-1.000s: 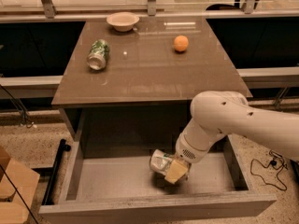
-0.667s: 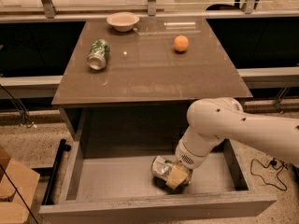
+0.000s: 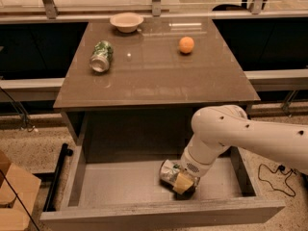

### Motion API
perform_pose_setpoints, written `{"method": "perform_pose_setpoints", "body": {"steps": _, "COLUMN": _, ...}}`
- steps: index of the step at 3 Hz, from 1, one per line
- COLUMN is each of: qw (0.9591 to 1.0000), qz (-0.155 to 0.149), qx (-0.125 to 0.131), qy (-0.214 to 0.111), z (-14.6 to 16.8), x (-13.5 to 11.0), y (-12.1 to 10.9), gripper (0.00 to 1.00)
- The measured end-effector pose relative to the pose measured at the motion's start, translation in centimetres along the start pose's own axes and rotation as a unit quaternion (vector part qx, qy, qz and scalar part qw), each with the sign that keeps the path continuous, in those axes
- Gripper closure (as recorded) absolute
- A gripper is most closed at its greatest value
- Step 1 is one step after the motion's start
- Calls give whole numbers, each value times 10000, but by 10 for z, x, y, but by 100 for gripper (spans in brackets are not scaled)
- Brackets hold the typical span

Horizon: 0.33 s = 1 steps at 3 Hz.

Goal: Place 7up can into top drawer

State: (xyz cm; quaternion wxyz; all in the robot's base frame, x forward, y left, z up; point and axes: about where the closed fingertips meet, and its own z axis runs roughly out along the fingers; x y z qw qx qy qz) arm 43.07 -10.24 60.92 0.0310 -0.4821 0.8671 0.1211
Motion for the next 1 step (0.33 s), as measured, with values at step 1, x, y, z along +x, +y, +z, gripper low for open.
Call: {"method": "perform_pose_setpoints", "body": {"steps": 1, "qw": 10000, "qz": -5, "qx": -4, "qy": 7, "z": 0, "x": 0, "y": 1, "gripper": 0}}
